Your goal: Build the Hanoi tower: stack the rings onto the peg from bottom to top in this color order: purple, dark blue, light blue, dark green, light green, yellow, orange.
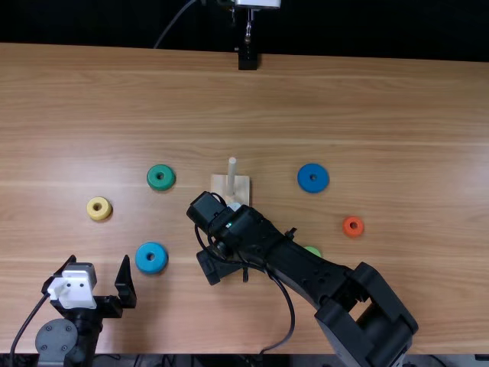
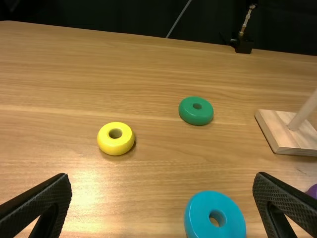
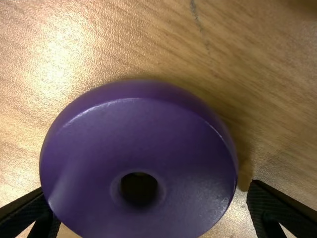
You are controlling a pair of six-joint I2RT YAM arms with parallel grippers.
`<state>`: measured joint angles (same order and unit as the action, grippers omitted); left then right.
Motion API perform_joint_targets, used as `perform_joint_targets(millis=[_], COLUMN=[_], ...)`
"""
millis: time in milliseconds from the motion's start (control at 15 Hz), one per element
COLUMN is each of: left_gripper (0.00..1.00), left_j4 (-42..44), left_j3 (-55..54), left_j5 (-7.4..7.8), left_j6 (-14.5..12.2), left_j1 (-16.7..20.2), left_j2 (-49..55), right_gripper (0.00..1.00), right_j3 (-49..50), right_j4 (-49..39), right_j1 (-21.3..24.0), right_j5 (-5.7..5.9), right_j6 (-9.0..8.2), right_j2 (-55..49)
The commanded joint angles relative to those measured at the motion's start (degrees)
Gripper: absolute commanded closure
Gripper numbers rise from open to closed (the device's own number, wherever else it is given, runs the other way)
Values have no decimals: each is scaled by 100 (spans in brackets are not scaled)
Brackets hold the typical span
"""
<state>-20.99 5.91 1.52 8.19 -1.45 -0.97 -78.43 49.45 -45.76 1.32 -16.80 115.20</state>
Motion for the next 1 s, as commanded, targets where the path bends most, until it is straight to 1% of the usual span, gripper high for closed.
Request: perform_joint_targets(millis=[0, 200, 333, 400, 533, 600, 667, 800, 933], left_gripper=[0, 0, 0, 0, 0, 0, 0, 0, 0], left_j4=[-453, -453, -453, -453, -453, -453, -453, -453, -453], left_j3=[-591, -591, -591, -591, -591, -591, -591, -591, -591], left_j5=[-25, -25, -25, -25, -25, -25, -25, -25, -25], left_j6=[-28, -28, -28, -28, -28, -28, -28, -28, -28], left_j1=[31, 31, 31, 31, 31, 31, 31, 31, 31], left_j2=[97, 97, 97, 97, 97, 97, 97, 97, 97], right_gripper=[0, 0, 0, 0, 0, 1, 13, 44, 69], right_j3=[-67, -260, -339, -330, -339, -339, -339, -330, -330], right_j4=[-14, -14, -14, -14, -14, -14, -14, -14, -14], right_j1=[-56, -65, -74, -74, -126, -135, -135, -144, -144], right_j5=[205, 195, 205, 216, 216, 237, 269, 290, 290], right_j6=[-50, -50, -208, -250, -271, -271, -271, -271, -271], right_j2=[143, 170, 187, 187, 196, 196, 196, 196, 205])
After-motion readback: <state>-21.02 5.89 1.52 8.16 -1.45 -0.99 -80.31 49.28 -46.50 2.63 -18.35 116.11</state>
